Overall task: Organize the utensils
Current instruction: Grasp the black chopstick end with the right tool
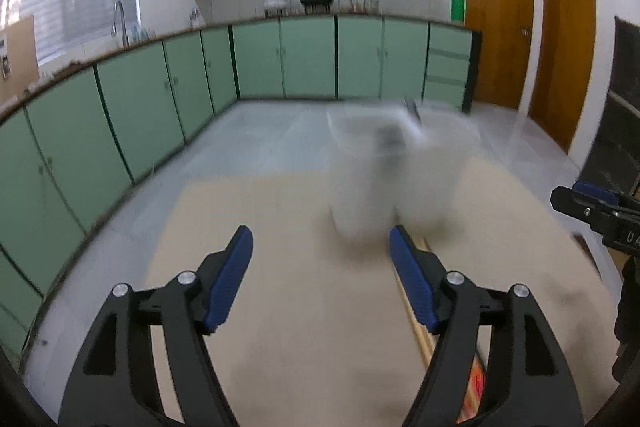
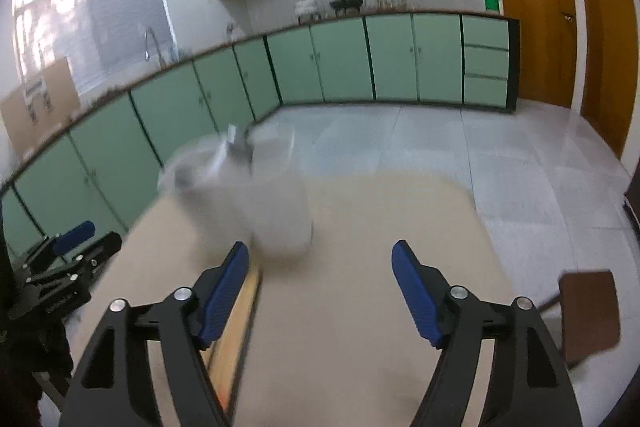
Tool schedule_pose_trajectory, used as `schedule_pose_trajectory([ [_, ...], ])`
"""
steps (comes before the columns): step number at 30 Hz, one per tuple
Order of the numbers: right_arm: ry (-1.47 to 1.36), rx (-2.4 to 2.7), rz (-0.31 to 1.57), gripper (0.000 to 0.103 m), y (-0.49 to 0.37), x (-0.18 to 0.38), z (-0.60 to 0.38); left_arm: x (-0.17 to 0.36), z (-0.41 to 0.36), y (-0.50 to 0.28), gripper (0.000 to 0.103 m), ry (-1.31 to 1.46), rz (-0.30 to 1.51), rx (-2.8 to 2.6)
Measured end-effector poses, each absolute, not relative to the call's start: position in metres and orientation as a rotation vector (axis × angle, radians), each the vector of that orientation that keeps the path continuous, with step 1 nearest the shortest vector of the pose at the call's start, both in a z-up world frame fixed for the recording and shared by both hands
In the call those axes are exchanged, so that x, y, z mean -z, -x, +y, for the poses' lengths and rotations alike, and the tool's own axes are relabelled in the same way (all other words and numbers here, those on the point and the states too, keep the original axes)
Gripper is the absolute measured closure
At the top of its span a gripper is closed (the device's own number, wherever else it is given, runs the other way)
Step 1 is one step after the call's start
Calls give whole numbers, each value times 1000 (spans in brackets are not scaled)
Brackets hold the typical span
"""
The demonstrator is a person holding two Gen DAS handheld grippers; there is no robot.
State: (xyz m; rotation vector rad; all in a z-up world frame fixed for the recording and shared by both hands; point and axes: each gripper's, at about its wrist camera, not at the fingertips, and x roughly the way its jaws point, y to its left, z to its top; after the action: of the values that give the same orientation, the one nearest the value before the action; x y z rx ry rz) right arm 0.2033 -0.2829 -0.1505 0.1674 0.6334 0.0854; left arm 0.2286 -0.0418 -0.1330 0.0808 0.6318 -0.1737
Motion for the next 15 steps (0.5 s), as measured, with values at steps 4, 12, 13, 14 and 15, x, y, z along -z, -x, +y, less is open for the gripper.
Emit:
schedule_pose_trajectory([
  [4, -122, -95, 712, 30, -157, 181, -263, 165, -30, -184, 33, -67, 720, 168],
  [12, -96, -157, 835, 34, -107, 217, -230, 190, -24, -140, 29, -59, 816, 134],
  [13, -88, -166, 839, 35, -105, 217, -226, 194, -24, -137, 29, -63, 829, 137],
  [14, -81, -178, 847, 36, -104, 219, -222, 197, -28, -133, 29, -65, 836, 136],
  [15, -78, -188, 852, 37, -103, 219, -218, 199, -29, -131, 29, -65, 841, 135],
])
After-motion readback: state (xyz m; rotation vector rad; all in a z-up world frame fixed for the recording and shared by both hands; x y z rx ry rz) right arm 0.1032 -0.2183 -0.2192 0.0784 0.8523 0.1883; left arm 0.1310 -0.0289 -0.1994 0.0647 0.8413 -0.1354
